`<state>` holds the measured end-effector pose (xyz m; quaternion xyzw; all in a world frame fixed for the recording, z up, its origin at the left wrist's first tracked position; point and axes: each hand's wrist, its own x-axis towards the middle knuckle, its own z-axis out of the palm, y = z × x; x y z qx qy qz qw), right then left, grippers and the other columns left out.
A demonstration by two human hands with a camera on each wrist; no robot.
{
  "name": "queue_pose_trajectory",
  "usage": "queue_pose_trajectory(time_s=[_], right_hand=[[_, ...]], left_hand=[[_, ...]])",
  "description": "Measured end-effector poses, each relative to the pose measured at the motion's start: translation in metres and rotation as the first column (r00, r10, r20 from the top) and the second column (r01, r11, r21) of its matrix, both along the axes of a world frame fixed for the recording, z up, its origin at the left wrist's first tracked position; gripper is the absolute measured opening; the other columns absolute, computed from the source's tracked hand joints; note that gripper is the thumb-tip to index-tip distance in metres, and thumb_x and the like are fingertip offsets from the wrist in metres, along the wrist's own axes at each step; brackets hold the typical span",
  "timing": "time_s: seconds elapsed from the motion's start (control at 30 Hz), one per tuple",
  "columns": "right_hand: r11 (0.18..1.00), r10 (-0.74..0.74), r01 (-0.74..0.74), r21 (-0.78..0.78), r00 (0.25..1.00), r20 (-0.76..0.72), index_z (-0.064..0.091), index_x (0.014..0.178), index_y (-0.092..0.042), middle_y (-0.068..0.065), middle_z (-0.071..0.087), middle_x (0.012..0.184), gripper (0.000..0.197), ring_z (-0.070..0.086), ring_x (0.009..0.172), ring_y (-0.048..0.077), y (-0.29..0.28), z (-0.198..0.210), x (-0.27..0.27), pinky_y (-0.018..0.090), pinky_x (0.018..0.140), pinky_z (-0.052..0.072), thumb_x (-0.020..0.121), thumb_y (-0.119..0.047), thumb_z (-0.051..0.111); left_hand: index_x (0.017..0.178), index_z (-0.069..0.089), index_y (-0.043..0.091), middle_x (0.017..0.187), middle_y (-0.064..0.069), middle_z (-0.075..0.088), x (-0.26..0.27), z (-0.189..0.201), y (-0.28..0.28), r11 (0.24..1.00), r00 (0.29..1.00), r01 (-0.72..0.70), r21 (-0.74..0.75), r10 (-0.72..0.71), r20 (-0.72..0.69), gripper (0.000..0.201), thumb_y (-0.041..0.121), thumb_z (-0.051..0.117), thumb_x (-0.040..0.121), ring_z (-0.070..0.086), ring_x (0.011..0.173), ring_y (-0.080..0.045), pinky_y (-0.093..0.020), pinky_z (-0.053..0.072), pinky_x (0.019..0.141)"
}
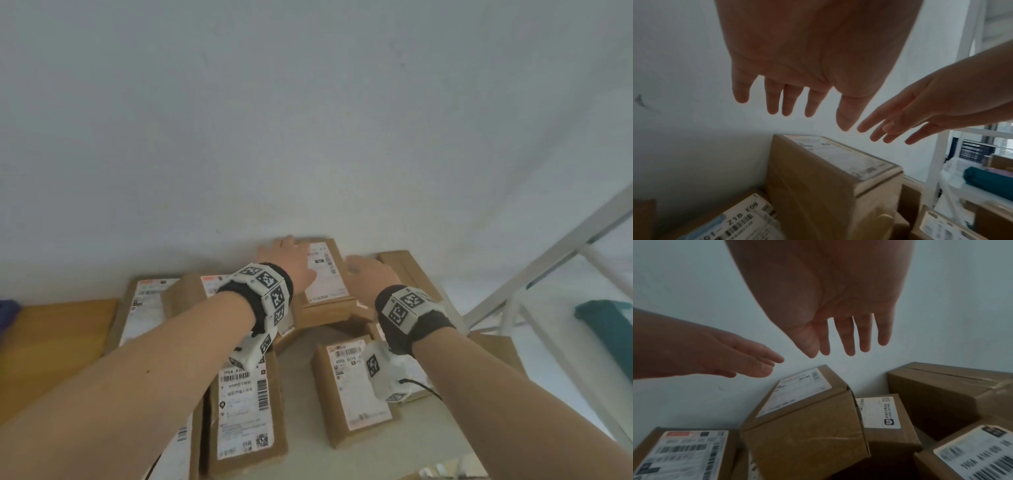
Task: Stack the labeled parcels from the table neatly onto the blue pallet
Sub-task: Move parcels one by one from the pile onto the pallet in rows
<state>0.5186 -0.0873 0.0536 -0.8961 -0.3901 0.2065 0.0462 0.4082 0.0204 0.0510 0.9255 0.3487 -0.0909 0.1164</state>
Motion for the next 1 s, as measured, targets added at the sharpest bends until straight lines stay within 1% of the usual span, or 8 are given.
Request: queue_pose_trajectory(time_s=[0.2, 0.37, 0.5, 0.53, 0.6, 0.7, 0.9, 1.0], right_hand=[[0.999, 0.031, -0.024, 0.041, 0.983, -0.182, 0.024, 0.148, -0.024, 0.009, 0.043, 0.146, 0.054, 0.054, 0.120, 0.025, 0.009, -0.019, 0.040, 0.031, 0.093, 0.047, 0.096, -0.023, 0.041], [0.997, 0.058, -0.039, 0.068, 0.951, -0.303, 0.027, 0.148, -0.017, 0.009, 0.041, 0.147, 0.053, 0.045, 0.129, 0.026, 0.021, -0.032, 0.053, 0.030, 0.102, 0.037, 0.098, -0.027, 0.041], [0.994, 0.046, -0.001, 0.106, 0.906, -0.422, 0.041, 0.141, -0.015, 0.006, 0.049, 0.141, 0.046, 0.049, 0.126, 0.025, 0.027, -0.043, 0.054, 0.033, 0.103, 0.039, 0.098, -0.031, 0.040], [0.993, 0.025, 0.031, 0.115, 0.886, -0.463, 0.045, 0.138, -0.016, 0.006, 0.054, 0.137, 0.044, 0.054, 0.119, 0.025, 0.028, -0.046, 0.054, 0.035, 0.098, 0.046, 0.098, -0.033, 0.040], [0.984, -0.027, 0.121, 0.129, 0.824, -0.566, 0.049, 0.133, -0.017, 0.001, 0.062, 0.123, 0.039, 0.062, 0.100, 0.019, 0.028, -0.051, 0.053, 0.029, 0.074, 0.054, 0.098, -0.033, 0.040], [0.967, -0.068, 0.212, 0.144, 0.754, -0.653, 0.049, 0.132, -0.020, -0.001, 0.065, 0.110, 0.036, 0.062, 0.083, 0.012, 0.026, -0.050, 0.051, 0.021, 0.056, 0.049, 0.099, -0.030, 0.042], [0.947, -0.033, 0.218, 0.234, 0.794, -0.607, 0.049, 0.136, -0.021, 0.001, 0.063, 0.126, 0.041, 0.065, 0.098, 0.019, 0.025, -0.044, 0.041, 0.034, 0.086, 0.055, 0.096, -0.026, 0.049], [0.933, -0.029, 0.243, 0.266, 0.787, -0.616, 0.049, 0.136, -0.022, -0.001, 0.062, 0.127, 0.042, 0.063, 0.104, 0.020, 0.023, -0.035, 0.028, 0.039, 0.091, 0.054, 0.095, -0.025, 0.051]], left_hand=[[0.148, 0.017, 0.014, 0.147, -0.008, 0.033, 0.020, -0.020, 0.009, 0.969, 0.979, -0.201, -0.141, 0.201, -0.014, 0.070, 0.039, 0.049, 0.091, 0.039, 0.130, -0.027, -0.044, 0.038, 0.104], [0.151, -0.002, 0.014, 0.134, -0.009, 0.052, 0.019, -0.035, 0.011, 0.856, 0.904, -0.389, -0.341, 0.426, 0.037, 0.086, 0.047, 0.050, 0.091, 0.061, 0.106, -0.025, -0.035, 0.054, 0.084], [0.144, 0.026, 0.011, 0.133, -0.008, 0.054, 0.017, -0.034, 0.005, 0.766, 0.859, -0.460, -0.450, 0.511, -0.008, 0.068, 0.053, 0.042, 0.094, 0.058, 0.112, -0.025, -0.033, 0.049, 0.087], [0.141, 0.033, 0.011, 0.132, -0.009, 0.055, 0.017, -0.034, 0.004, 0.743, 0.857, -0.457, -0.489, 0.516, -0.016, 0.063, 0.054, 0.039, 0.094, 0.058, 0.112, -0.026, -0.034, 0.050, 0.089], [0.136, 0.040, 0.013, 0.125, -0.009, 0.058, 0.018, -0.037, 0.005, 0.682, 0.845, -0.445, -0.581, 0.534, -0.021, 0.059, 0.055, 0.036, 0.095, 0.061, 0.106, -0.027, -0.039, 0.053, 0.089], [0.127, 0.047, 0.015, 0.112, -0.007, 0.065, 0.018, -0.043, 0.005, 0.575, 0.804, -0.428, -0.698, 0.595, -0.003, 0.053, 0.055, 0.039, 0.094, 0.065, 0.097, -0.027, -0.043, 0.057, 0.082], [0.128, 0.051, 0.017, 0.115, -0.006, 0.066, 0.013, -0.033, -0.001, 0.537, 0.801, -0.387, -0.750, 0.598, 0.015, 0.044, 0.045, 0.045, 0.095, 0.065, 0.101, -0.027, -0.042, 0.057, 0.082], [0.132, 0.046, 0.019, 0.123, -0.004, 0.061, 0.000, -0.024, 0.002, 0.550, 0.806, -0.367, -0.750, 0.591, 0.040, 0.044, 0.044, 0.045, 0.096, 0.060, 0.109, -0.028, -0.040, 0.056, 0.079]])
